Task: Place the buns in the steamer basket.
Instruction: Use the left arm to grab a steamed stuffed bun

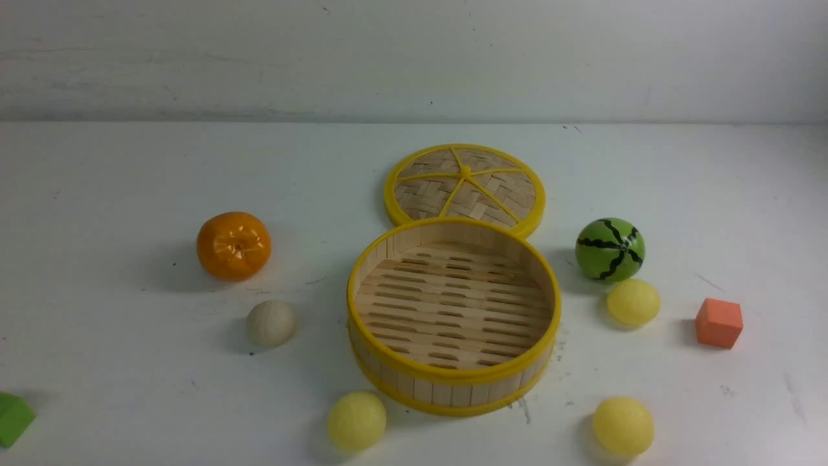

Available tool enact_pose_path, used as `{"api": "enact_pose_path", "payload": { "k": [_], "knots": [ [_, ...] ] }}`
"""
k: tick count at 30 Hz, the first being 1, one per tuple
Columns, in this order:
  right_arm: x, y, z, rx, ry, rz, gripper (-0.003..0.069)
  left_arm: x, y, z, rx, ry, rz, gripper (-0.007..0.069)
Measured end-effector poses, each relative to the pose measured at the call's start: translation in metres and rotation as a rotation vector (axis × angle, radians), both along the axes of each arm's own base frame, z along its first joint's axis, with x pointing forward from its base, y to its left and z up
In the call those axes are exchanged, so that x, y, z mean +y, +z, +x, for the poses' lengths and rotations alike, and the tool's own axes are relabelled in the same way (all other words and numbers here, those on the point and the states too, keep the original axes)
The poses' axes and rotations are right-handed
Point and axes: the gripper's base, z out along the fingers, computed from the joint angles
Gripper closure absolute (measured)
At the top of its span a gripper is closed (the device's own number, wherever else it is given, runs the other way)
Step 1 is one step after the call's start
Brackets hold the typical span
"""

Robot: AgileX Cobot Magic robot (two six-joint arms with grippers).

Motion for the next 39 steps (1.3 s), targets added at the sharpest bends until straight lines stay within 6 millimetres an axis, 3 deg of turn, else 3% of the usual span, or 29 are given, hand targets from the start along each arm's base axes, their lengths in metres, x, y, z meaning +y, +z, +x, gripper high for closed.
{"api": "enact_pose_path", "payload": {
  "k": [35, 39],
  "knots": [
    [0.0000, -0.0001, 0.0000, 0.001, 0.000, 0.000, 0.0419, 0.0000, 0.0002, 0.0001, -0.002, 0.000, 0.000, 0.0483],
    [0.0000, -0.0001, 0.0000, 0.001, 0.000, 0.000, 0.0419, -0.0009, 0.0069, 0.0018, -0.064, 0.015, -0.090, 0.0480]
  ]
}}
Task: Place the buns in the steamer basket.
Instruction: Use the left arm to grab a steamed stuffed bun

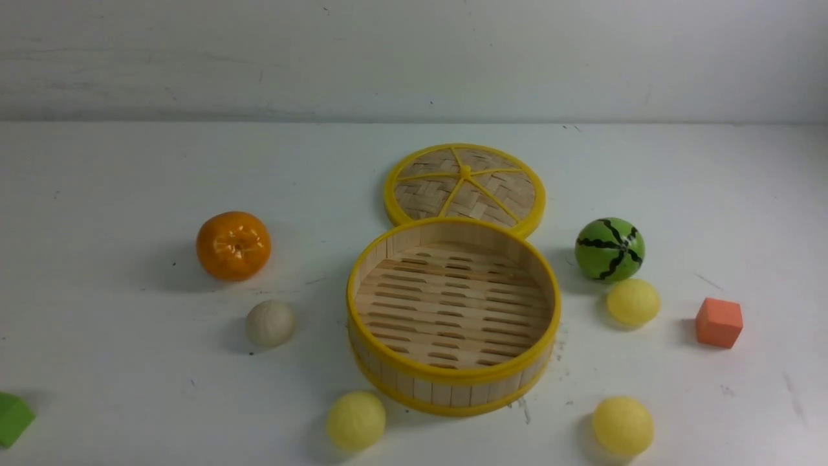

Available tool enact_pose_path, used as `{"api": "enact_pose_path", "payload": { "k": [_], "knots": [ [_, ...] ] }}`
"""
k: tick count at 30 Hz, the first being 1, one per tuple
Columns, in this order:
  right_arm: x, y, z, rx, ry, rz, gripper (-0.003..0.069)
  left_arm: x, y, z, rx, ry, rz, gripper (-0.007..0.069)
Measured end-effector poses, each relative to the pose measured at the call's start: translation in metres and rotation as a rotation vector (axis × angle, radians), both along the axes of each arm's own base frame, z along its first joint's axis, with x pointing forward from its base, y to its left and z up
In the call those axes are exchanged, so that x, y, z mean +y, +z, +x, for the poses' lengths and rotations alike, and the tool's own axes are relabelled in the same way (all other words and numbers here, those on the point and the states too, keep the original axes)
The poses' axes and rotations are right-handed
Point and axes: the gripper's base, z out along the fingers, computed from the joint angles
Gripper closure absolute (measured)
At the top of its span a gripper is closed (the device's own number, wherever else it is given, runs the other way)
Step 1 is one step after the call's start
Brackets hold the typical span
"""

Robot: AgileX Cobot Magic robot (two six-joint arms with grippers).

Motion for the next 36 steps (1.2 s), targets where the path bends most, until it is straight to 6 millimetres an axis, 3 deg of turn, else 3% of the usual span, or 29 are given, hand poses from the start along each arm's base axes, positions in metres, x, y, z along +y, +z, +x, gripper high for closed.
{"api": "enact_pose_path", "payload": {
  "k": [2, 3, 4, 6, 11, 15, 19, 20, 22, 24, 26, 29, 33, 36],
  "knots": [
    [0.000, 0.000, 0.000, 0.000, 0.000, 0.000, 0.0419, -0.001, 0.004, 0.001, -0.031, 0.012, -0.102, 0.0479],
    [0.000, 0.000, 0.000, 0.000, 0.000, 0.000, 0.0419, -0.002, 0.009, 0.001, -0.058, 0.028, -0.251, 0.0477],
    [0.000, 0.000, 0.000, 0.000, 0.000, 0.000, 0.0419, -0.002, 0.010, 0.002, -0.061, 0.031, -0.269, 0.0477],
    [0.000, 0.000, 0.000, 0.000, 0.000, 0.000, 0.0419, -0.001, 0.017, 0.002, -0.099, 0.058, -0.472, 0.0477],
    [0.000, 0.000, 0.000, 0.000, 0.000, 0.000, 0.0419, 0.003, 0.025, 0.003, -0.168, 0.101, -0.676, 0.0473],
    [0.000, 0.000, 0.000, 0.000, 0.000, 0.000, 0.0419, 0.000, 0.034, 0.001, -0.143, 0.064, -0.684, 0.0505],
    [0.000, 0.000, 0.000, 0.000, 0.000, 0.000, 0.0418, -0.011, 0.076, -0.012, -0.113, -0.072, -0.591, 0.0587],
    [0.000, 0.000, 0.000, 0.000, 0.000, 0.000, 0.0418, -0.012, 0.077, -0.013, -0.099, -0.084, -0.574, 0.0596],
    [0.000, 0.000, 0.000, 0.000, 0.000, 0.000, 0.0418, -0.020, 0.107, -0.012, 0.005, -0.165, -0.442, 0.0638],
    [0.000, 0.000, 0.000, 0.000, 0.000, 0.000, 0.0418, -0.024, 0.113, -0.007, 0.092, -0.195, -0.373, 0.0638],
    [0.000, 0.000, 0.000, 0.000, 0.000, -0.001, 0.0418, -0.028, 0.126, 0.003, 0.215, -0.239, -0.261, 0.0638],
    [0.000, 0.000, 0.000, 0.000, 0.000, -0.001, 0.0418, -0.032, 0.132, 0.038, 0.450, -0.281, -0.085, 0.0638],
    [0.000, 0.000, 0.000, 0.000, 0.000, -0.001, 0.0418, -0.035, 0.127, 0.083, 0.604, -0.274, -0.022, 0.0638],
    [0.000, 0.000, 0.000, 0.000, 0.000, -0.001, 0.0418, -0.040, 0.118, 0.130, 0.716, -0.304, 0.034, 0.0638]
  ]
}}
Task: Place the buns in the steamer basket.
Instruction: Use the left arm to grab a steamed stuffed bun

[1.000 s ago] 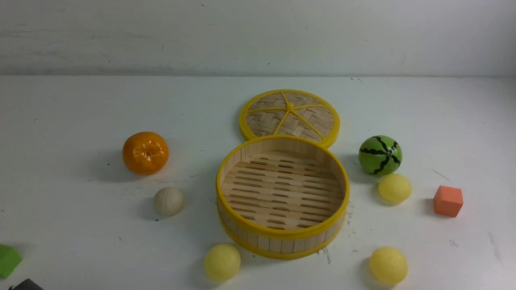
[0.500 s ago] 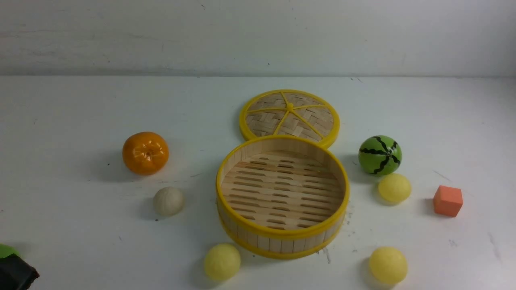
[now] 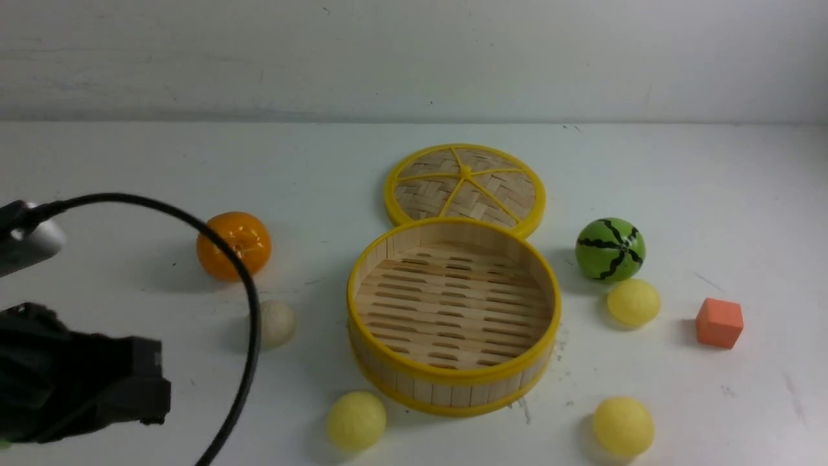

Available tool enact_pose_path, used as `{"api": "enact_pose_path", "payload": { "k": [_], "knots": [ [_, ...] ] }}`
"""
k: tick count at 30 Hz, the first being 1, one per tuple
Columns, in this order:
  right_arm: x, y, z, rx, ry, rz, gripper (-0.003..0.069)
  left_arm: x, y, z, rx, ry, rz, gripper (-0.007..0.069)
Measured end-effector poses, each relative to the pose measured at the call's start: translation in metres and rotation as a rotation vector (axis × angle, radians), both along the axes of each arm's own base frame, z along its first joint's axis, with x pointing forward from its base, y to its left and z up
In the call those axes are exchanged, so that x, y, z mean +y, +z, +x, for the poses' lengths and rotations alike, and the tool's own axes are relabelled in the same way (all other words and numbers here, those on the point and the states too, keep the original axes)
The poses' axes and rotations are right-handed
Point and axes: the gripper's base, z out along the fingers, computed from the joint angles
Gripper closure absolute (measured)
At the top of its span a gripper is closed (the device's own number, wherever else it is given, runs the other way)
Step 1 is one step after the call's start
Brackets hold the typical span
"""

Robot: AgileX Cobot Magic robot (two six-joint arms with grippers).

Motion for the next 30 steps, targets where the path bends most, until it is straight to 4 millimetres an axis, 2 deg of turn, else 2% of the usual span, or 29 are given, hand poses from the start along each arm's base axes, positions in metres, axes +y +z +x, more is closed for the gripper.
{"api": "enact_pose_path", "payload": {
  "k": [1, 2, 3, 5, 6, 7, 10, 12, 15, 18, 24, 29, 30],
  "knots": [
    [0.000, 0.000, 0.000, 0.000, 0.000, 0.000, 0.0418, -0.005, -0.008, 0.020, 0.054, -0.031, 0.025, 0.0638],
    [0.000, 0.000, 0.000, 0.000, 0.000, 0.000, 0.0418, -0.009, -0.009, 0.029, 0.064, -0.052, 0.036, 0.0638],
    [0.000, 0.000, 0.000, 0.000, 0.000, -0.001, 0.0418, -0.018, -0.016, 0.045, 0.109, -0.093, 0.061, 0.0638],
    [0.000, 0.000, 0.000, 0.000, 0.000, -0.001, 0.0418, -0.038, -0.021, 0.066, 0.141, -0.182, 0.121, 0.0638],
    [0.000, 0.000, 0.000, 0.000, 0.000, -0.002, 0.0418, -0.040, -0.018, 0.067, 0.130, -0.191, 0.127, 0.0638],
    [0.000, 0.000, 0.000, 0.000, 0.000, -0.002, 0.0418, -0.056, -0.020, 0.081, 0.148, -0.246, 0.190, 0.0638],
    [0.000, 0.000, 0.000, 0.000, 0.000, -0.002, 0.0418, -0.072, -0.021, 0.107, 0.174, -0.280, 0.293, 0.0638],
    [0.000, 0.000, 0.000, 0.000, 0.000, -0.002, 0.0418, -0.074, -0.022, 0.119, 0.170, -0.279, 0.327, 0.0638],
    [0.000, 0.000, 0.000, 0.000, 0.000, -0.003, 0.0418, -0.075, -0.028, 0.147, 0.167, -0.259, 0.364, 0.0638],
    [0.000, 0.000, 0.000, 0.000, 0.000, -0.003, 0.0418, -0.077, -0.035, 0.164, 0.153, -0.254, 0.389, 0.0638],
    [0.000, 0.000, 0.000, 0.000, 0.000, -0.003, 0.0418, -0.072, -0.050, 0.179, 0.144, -0.212, 0.412, 0.0629],
    [0.000, 0.000, 0.000, 0.000, 0.000, -0.003, 0.0418, -0.058, -0.063, 0.191, 0.151, -0.167, 0.420, 0.0516],
    [0.000, 0.000, 0.000, 0.000, 0.000, -0.003, 0.0418, -0.057, -0.063, 0.192, 0.149, -0.166, 0.420, 0.0516]
  ]
}}
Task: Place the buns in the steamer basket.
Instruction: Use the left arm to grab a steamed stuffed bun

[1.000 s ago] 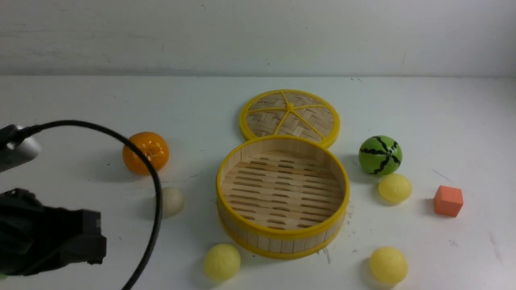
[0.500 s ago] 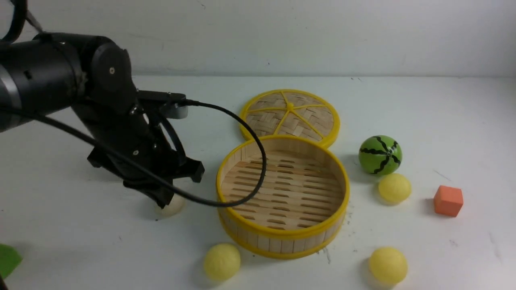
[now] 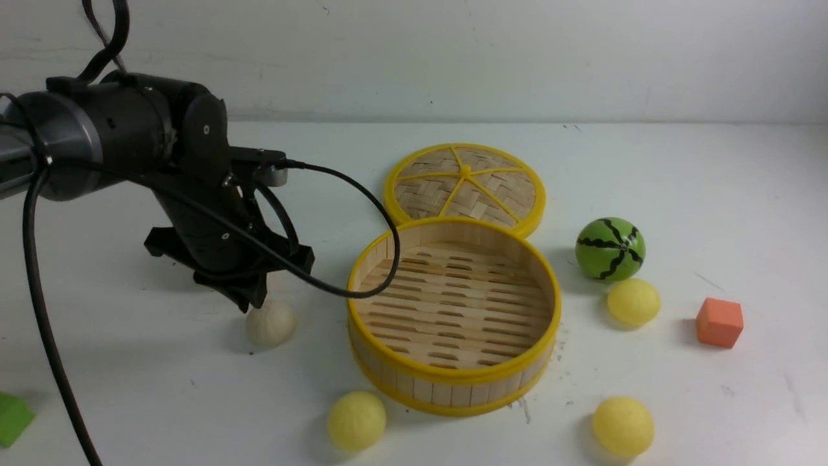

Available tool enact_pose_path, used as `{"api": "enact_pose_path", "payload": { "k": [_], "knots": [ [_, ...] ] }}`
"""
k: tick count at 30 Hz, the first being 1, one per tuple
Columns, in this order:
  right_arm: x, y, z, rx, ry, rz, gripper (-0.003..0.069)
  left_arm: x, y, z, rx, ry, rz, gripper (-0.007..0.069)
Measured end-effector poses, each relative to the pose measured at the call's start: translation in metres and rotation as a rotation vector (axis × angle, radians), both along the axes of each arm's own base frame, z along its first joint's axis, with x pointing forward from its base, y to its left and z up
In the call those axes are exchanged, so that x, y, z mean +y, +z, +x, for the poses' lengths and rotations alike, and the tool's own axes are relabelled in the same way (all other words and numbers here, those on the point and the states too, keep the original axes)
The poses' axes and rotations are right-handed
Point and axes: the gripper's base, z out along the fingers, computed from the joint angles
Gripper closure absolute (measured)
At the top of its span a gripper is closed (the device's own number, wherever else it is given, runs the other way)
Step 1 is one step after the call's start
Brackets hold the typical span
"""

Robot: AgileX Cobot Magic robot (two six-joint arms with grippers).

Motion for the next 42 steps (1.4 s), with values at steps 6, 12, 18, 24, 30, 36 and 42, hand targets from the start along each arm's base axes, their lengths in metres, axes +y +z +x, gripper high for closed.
{"api": "enact_pose_path", "payload": {
  "k": [6, 12, 18, 24, 30, 36, 42],
  "knots": [
    [0.000, 0.000, 0.000, 0.000, 0.000, 0.000, 0.0418, -0.002, -0.006, 0.007, -0.032, 0.001, -0.014, 0.0400],
    [0.000, 0.000, 0.000, 0.000, 0.000, 0.000, 0.0418, -0.004, -0.026, 0.012, 0.005, 0.002, -0.003, 0.0382],
    [0.000, 0.000, 0.000, 0.000, 0.000, 0.000, 0.0418, -0.005, -0.034, 0.016, 0.001, 0.001, -0.005, 0.0382],
    [0.000, 0.000, 0.000, 0.000, 0.000, 0.000, 0.0418, -0.006, -0.034, 0.018, -0.020, 0.001, -0.010, 0.0382],
    [0.000, 0.000, 0.000, 0.000, 0.000, 0.000, 0.0418, -0.006, -0.033, 0.019, -0.030, -0.001, -0.010, 0.0415],
    [0.000, 0.000, 0.000, 0.000, 0.000, 0.000, 0.0418, -0.005, -0.033, 0.019, -0.036, -0.008, 0.003, 0.0610],
    [0.000, 0.000, 0.000, 0.000, 0.000, 0.000, 0.0418, -0.004, -0.031, 0.017, -0.028, -0.013, 0.013, 0.0638]
  ]
}}
